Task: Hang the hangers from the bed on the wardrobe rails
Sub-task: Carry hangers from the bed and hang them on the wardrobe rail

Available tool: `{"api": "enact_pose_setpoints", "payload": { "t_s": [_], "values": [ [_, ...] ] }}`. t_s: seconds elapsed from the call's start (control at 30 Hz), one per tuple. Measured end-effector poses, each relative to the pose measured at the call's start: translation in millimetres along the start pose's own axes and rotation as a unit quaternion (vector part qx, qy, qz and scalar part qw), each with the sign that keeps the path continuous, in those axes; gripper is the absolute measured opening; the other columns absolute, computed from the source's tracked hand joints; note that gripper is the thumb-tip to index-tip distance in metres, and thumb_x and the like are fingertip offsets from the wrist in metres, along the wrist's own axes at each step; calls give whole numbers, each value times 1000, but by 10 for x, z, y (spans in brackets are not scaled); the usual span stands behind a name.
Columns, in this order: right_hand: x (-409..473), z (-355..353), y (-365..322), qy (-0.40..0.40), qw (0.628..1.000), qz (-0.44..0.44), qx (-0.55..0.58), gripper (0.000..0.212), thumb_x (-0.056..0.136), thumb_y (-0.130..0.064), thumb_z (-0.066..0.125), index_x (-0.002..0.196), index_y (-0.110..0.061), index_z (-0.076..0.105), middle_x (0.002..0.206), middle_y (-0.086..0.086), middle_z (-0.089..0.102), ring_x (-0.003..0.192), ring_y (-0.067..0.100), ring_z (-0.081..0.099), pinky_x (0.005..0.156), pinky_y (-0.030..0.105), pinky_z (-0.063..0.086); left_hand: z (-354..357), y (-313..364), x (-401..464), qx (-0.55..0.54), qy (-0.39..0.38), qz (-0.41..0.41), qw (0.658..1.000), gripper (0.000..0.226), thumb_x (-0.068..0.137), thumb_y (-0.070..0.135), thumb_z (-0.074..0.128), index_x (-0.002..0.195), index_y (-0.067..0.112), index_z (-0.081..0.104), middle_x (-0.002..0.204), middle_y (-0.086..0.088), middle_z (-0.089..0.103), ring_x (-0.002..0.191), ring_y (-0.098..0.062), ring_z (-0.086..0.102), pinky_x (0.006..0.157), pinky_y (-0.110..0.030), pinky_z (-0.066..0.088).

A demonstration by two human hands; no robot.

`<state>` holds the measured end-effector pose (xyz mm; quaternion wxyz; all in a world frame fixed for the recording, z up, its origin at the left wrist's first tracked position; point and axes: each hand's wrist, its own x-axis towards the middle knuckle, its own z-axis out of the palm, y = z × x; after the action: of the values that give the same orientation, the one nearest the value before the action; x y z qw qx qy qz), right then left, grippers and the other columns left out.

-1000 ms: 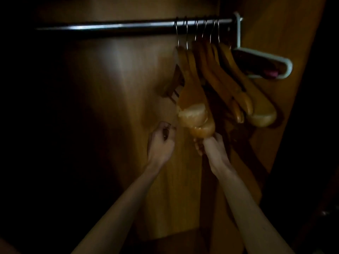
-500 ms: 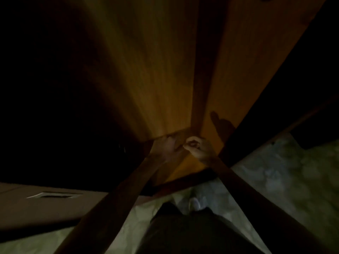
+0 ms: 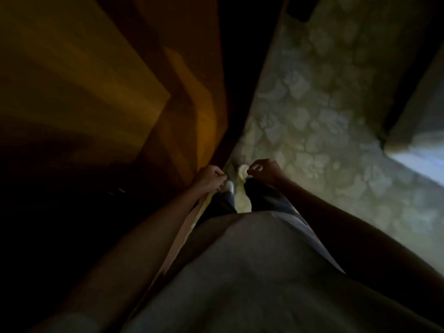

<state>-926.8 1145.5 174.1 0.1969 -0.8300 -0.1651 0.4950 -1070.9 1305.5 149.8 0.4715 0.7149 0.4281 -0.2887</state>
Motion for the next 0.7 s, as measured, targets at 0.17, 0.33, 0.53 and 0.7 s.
{"api": "enact_pose_setpoints", "payload": {
  "t_s": [0.17,0.33,0.53,0.7],
  "values": [
    [-464,480,787,73,975,150,146,18,89,-31,64,96,-18,75,100,11,74,96,28,69,79,35,52,292,50,172,49,-115,-20,992,21,101,19,57,85,8,65,70,-4,66,58,-14,60,48,-23,46],
    [-1032,1145,1440,142,908,275,281,29,91,-39,61,94,-15,76,92,15,73,82,30,67,67,35,50,729,260,261,170,-173,-27,970,23,99,17,57,80,10,67,71,-5,68,52,-10,61,47,-20,47],
    [-1683,1915,1869,211,767,385,468,26,90,-35,62,101,-17,77,94,9,75,85,22,66,72,29,49,1612,699,69,353,-232,42,905,17,97,13,57,87,6,69,67,-4,67,52,-12,58,44,-18,44],
    [-2106,2532,1994,227,649,431,584,23,90,-29,60,89,-12,76,90,11,74,84,24,65,73,30,49,2447,961,-198,466,-277,74,837,17,97,10,56,86,4,67,71,-8,67,53,-14,57,46,-21,45]
  ]
}}
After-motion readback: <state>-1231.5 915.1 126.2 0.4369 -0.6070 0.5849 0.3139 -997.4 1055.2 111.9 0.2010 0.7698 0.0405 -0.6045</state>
